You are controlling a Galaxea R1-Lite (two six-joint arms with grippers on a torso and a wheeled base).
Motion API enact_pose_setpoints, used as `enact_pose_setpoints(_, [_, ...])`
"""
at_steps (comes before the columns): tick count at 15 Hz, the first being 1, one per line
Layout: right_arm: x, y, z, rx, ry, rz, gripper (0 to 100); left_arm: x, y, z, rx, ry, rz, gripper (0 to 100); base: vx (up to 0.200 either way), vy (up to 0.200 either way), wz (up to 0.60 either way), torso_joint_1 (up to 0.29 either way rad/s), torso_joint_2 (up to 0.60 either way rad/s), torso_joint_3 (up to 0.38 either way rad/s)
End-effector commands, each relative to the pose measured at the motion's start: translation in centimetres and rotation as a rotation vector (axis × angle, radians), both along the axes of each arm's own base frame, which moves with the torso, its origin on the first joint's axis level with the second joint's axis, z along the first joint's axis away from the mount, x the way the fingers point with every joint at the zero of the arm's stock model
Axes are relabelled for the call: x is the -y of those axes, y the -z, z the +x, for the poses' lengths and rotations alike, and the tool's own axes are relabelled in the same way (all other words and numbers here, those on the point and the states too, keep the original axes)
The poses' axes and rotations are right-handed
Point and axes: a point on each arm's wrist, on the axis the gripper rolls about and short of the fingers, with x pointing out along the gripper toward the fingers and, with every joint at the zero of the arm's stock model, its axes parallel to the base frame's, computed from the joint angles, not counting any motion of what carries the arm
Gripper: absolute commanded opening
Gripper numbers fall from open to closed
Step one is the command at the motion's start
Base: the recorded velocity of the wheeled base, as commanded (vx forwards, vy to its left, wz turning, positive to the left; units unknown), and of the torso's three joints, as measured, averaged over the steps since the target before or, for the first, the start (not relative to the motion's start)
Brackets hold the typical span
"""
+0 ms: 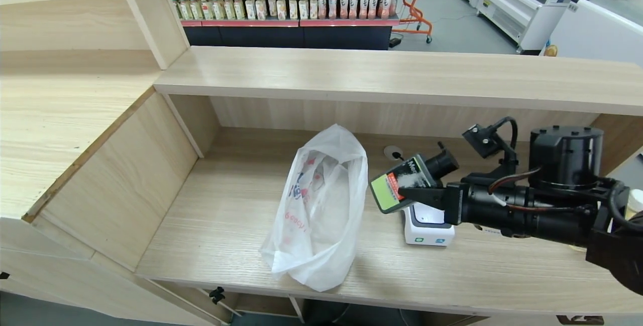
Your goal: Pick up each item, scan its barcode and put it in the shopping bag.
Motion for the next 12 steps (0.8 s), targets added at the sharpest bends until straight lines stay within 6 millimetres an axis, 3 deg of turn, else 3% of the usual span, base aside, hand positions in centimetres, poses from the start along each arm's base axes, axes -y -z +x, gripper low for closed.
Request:
enact_pose_setpoints(1, [-1.1, 2.6, 1.0, -0.023, 0.002, -0.097, 0, 0.0, 0.0, 0.0, 0.000, -0.001, 0.000, 100, 0.000, 0.000, 0.00, 0.000, 0.00, 0.000])
enact_pose_setpoints(12, [-6.0, 8.5, 5.7, 0.121, -0.080, -0.142, 0, 0.0, 0.0, 0.0, 0.000, -0.001, 0.000, 100, 0.000, 0.000, 0.00, 0.000, 0.00, 0.000])
